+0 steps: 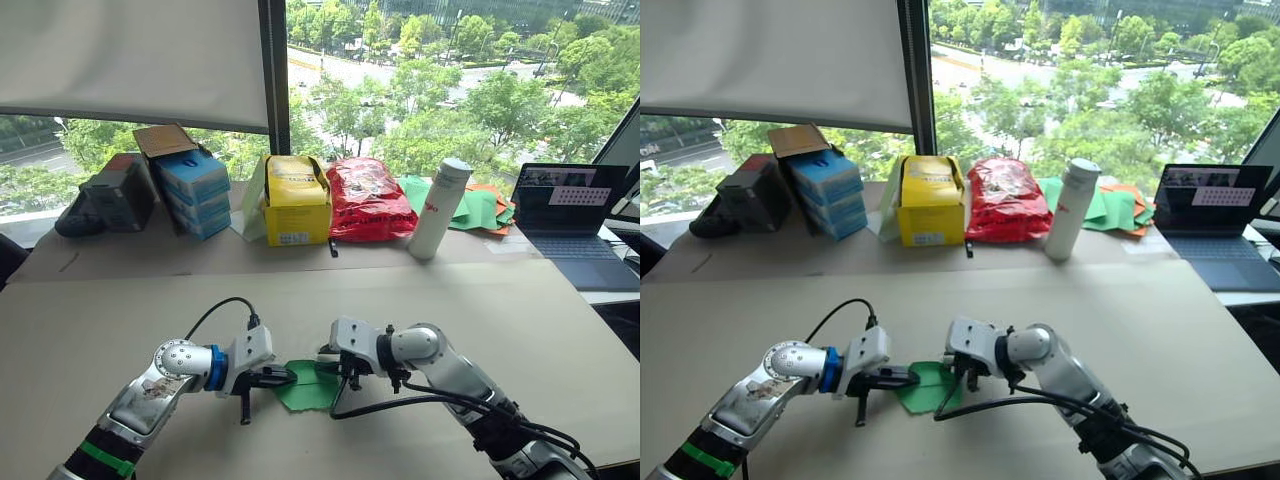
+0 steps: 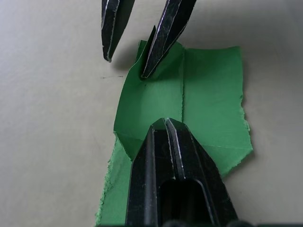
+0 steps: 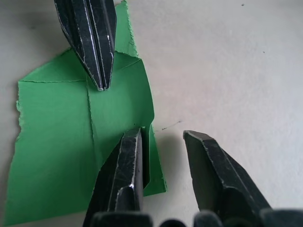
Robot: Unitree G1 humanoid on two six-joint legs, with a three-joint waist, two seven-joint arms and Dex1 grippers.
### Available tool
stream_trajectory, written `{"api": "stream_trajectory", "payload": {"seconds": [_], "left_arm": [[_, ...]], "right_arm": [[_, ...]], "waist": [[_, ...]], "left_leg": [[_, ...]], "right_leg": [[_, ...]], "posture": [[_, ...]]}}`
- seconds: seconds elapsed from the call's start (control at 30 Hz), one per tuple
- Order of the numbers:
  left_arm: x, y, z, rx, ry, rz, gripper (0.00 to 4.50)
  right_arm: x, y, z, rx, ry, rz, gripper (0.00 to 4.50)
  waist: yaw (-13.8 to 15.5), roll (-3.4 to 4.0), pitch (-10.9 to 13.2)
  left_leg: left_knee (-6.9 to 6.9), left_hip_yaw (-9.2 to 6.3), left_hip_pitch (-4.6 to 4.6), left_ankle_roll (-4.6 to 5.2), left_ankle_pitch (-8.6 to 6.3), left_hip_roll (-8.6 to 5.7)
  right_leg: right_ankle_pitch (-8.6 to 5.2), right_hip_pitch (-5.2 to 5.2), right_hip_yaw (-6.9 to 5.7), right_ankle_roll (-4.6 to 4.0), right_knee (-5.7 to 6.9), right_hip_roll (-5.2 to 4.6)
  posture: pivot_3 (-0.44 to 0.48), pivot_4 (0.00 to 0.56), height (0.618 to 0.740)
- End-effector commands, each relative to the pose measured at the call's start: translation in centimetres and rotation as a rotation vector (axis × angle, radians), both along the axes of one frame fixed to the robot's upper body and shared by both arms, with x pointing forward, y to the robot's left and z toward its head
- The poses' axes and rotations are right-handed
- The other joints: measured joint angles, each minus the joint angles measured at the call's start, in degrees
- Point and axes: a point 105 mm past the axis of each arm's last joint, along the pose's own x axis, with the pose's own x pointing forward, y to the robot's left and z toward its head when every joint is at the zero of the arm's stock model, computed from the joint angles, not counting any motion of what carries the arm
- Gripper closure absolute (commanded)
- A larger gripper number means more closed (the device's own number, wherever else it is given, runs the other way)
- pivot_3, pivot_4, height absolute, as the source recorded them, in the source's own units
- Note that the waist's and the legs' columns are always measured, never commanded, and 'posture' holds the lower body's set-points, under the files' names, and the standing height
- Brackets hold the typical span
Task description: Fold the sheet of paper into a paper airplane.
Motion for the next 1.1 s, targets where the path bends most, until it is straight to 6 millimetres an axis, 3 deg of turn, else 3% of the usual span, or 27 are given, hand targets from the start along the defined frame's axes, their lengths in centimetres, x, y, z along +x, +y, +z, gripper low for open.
{"api": "stream_trajectory", "payload": {"seconds": [0.03, 0.13, 0.27, 0.4, 0.67, 1.1], "left_arm": [[-0.5, 0.6, -1.8, 0.063, 0.039, 0.008, 4.5], [-0.5, 0.8, -1.9, 0.065, 0.039, 0.013, 4.5], [-0.5, 0.7, -1.7, 0.059, 0.038, 0.016, 4.5], [-0.5, 0.7, -1.7, 0.059, 0.036, 0.016, 4.5], [-0.5, 0.7, -1.7, 0.06, 0.028, 0.016, 4.5], [-0.5, 0.9, -1.6, 0.064, 0.018, 0.025, 4.5]], "right_arm": [[-0.7, 0.2, -0.5, -0.012, 0.021, 0.007, 1.52], [-0.9, 0.7, 1.3, 0.069, 0.008, 0.025, 0.48], [-2.4, 1.4, 5.3, 0.223, -0.044, 0.127, 0.48], [-2.9, 1.7, 5.5, 0.213, -0.061, 0.154, 1.78], [-3.2, 2.1, 2.2, 0.093, -0.014, 0.141, 4.47], [-3.0, 2.2, -0.4, 0.0, 0.035, 0.11, 4.47]], "waist": [[0.0, 0.01, 0.0], [-0.01, 0.01, 0.0], [-0.02, 0.06, 0.02], [0.01, 0.05, 0.02], [0.01, 0.05, 0.02], [-0.01, 0.05, 0.02]], "left_leg": [[0.0, 0.0, 0.02, -0.03, -0.01, 0.0], [0.0, 0.0, 0.02, -0.02, -0.02, 0.01], [0.0, -0.01, -0.06, 0.11, -0.1, 0.02], [-0.01, -0.04, -0.01, 0.17, -0.13, 0.02], [-0.01, -0.02, -0.03, 0.16, -0.13, 0.01], [-0.01, -0.02, -0.02, 0.15, -0.12, 0.01]], "right_leg": [[0.0, 0.01, 0.0, 0.0, 0.0, -0.09], [-0.01, 0.0, 0.0, -0.01, 0.0, -0.18], [-0.01, -0.06, 0.0, -0.02, 0.01, -0.18], [-0.01, -0.01, -0.05, -0.01, 0.0, -0.19], [-0.01, -0.02, -0.1, -0.02, 0.0, -0.12], [-0.01, -0.03, -0.1, -0.02, 0.01, 0.04]], "posture": [[0.0, 0.15, 0.74], [0.0, 0.15, 0.74], [0.0, 0.15, 0.74], [0.0, 0.15, 0.74], [0.0, 0.15, 0.74], [0.0, 0.15, 0.74]]}}
